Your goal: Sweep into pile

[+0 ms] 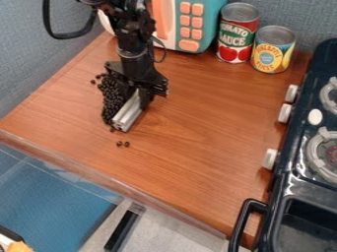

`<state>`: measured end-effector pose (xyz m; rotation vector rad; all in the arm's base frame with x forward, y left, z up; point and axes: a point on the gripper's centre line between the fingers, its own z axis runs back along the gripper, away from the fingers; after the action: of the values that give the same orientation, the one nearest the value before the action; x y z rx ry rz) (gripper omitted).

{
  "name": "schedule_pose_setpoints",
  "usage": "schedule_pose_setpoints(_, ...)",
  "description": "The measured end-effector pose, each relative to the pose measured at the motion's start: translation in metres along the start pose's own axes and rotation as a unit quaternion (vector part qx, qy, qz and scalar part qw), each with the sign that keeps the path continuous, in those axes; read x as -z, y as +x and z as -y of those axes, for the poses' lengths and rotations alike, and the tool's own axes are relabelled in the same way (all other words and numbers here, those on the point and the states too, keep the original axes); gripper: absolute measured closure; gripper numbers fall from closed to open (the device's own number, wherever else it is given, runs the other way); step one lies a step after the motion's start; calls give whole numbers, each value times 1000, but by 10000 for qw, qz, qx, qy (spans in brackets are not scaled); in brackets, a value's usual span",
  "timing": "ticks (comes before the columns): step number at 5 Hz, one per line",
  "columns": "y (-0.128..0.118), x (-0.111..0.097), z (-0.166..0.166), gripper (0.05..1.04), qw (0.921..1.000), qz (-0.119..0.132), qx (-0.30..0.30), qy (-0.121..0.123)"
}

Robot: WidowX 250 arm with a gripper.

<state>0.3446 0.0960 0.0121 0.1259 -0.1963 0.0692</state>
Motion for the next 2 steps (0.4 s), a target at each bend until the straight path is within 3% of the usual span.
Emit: schedule_pose_setpoints(2,15,7,-38,704,9994,-202,-93,283)
